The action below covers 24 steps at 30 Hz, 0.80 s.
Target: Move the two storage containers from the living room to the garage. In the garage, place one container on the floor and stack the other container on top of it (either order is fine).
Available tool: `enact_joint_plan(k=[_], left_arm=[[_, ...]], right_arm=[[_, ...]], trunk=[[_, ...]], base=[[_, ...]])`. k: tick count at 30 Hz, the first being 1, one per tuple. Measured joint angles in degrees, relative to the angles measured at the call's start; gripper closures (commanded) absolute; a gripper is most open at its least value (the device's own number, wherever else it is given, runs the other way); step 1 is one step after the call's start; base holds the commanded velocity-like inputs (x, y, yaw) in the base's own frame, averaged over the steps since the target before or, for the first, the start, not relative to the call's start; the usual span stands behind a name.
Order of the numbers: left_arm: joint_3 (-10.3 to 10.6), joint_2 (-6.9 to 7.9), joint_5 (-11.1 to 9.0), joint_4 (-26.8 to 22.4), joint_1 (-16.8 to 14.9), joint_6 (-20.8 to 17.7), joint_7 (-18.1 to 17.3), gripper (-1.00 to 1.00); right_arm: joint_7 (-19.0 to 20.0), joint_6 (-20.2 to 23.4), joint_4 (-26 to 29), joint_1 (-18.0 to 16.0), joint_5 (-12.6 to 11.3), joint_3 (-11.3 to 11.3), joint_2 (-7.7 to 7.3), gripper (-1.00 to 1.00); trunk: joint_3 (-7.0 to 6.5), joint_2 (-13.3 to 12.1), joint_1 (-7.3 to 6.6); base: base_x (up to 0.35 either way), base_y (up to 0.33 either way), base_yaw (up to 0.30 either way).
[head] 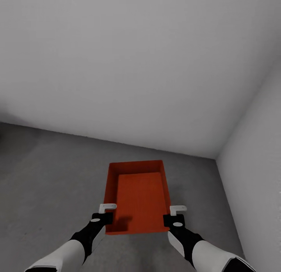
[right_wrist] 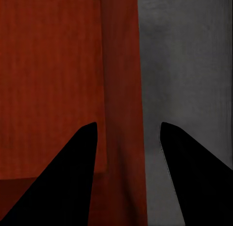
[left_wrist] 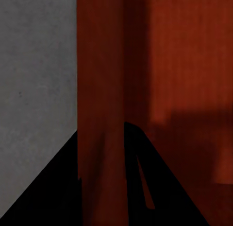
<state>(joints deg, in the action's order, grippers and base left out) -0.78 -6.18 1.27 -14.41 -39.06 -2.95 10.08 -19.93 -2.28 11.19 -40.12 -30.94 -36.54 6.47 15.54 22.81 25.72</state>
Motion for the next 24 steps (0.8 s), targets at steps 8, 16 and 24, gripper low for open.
enact_joint_plan(k=[8,16,24], left_arm=[[0.0,-0.01,0.0,0.0,0.0,0.0,0.0,1.0],[0.1,0.01,-0.1,0.0,0.0,0.0,0.0,1.0],[0.1,-0.35,-0.1,0.0,0.0,0.0,0.6,1.0]], right_arm=[[0.0,0.0,0.0,0.0,0.0,0.0,0.0,1.0],[0.0,0.0,0.0,0.0,0.0,0.0,0.01,1.0],[0.6,0.0,0.0,0.0,0.0,0.1,-0.34,1.0]], trunk=[[0.0,0.0,0.0],[0.0,0.0,0.0],[0.0,0.0,0.0]], base=[[0.322,0.0,-0.285],[0.322,0.0,-0.285],[0.322,0.0,-0.218]])
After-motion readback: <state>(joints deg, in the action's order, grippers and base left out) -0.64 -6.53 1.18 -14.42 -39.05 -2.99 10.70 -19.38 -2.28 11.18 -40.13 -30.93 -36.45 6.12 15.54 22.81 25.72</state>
